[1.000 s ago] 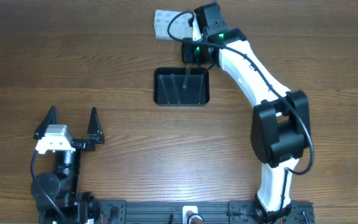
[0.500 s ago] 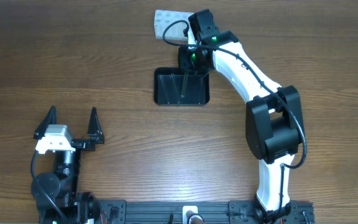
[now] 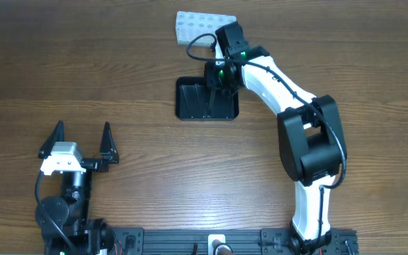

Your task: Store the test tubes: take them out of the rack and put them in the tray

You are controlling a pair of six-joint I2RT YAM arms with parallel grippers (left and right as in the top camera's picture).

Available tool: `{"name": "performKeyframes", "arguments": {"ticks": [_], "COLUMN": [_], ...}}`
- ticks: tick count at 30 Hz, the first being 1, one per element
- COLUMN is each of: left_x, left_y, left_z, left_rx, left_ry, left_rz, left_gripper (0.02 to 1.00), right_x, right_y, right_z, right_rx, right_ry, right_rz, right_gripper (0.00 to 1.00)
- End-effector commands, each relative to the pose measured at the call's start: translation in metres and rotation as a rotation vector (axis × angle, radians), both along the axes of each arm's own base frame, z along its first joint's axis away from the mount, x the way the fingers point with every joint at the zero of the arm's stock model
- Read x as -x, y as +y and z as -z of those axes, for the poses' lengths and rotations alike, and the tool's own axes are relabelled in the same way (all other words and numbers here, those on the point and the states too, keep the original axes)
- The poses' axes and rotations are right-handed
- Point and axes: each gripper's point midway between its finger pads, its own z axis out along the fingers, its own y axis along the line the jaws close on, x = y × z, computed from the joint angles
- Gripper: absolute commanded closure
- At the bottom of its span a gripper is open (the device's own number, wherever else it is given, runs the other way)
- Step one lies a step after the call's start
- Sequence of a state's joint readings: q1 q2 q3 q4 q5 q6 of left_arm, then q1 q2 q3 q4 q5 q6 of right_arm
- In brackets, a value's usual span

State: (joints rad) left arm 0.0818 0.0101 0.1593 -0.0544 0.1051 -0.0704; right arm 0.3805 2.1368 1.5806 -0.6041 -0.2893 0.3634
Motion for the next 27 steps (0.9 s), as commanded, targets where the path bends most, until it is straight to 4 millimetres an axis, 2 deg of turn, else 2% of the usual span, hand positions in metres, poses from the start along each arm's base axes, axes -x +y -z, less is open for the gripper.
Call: {"name": "performKeyframes", "arguments": {"ticks": [1,4,8,14,15,16,18,23,25,27], "left_x": [0.000,0.000,0.000,0.000,0.000,0.000,0.000,0.000,0.000,0.000], "left_y": [-0.001,-0.001,-0.001,-0.001,-0.001,-0.001,-0.001,-0.001,-0.001,-0.001], "left_z": [0.001,0.001,0.001,0.001,0.001,0.001,0.001,0.001,0.001,0.001], "left_rx": [-0.016,-0.016,-0.016,-0.016,-0.016,-0.016,-0.016,-0.016,-0.016,-0.016], "left_ry": [-0.005,-0.005,-0.005,-0.005,-0.005,-0.005,-0.005,-0.005,-0.005,-0.005], "left_rz": [0.005,0.005,0.005,0.005,0.005,0.005,0.005,0.005,0.005,0.005], "left_gripper": [0.020,0.020,0.020,0.020,0.020,0.020,0.020,0.020,0.020,0.020], "right_x": [0.002,0.000,0.000,-0.004,-0.005,-0.005,-0.007,-0.011,-0.014,-0.019], "right_y": [-0.003,-0.003,-0.001,0.000,0.000,0.000,-0.001,0.000,0.000,-0.005], "right_z": [0.017,0.022,0.024,0.020,0.018,0.016,0.009,-0.018,-0.034,-0.057], "right_rx": [0.013,0.010,-0.016,-0.054,-0.059,-0.065,-0.079,-0.088,-0.087,-0.072], "right_ry": [0.018,0.020,0.031,0.025,0.020,0.017,0.006,-0.063,-0.110,-0.181], "right_rz": [0.004,0.005,-0.001,-0.002,-0.002,-0.002,-0.003,-0.032,-0.054,-0.071], "right_gripper": [0.987,0.989,0.941,0.805,0.770,0.693,0.632,0.614,0.595,0.503]}}
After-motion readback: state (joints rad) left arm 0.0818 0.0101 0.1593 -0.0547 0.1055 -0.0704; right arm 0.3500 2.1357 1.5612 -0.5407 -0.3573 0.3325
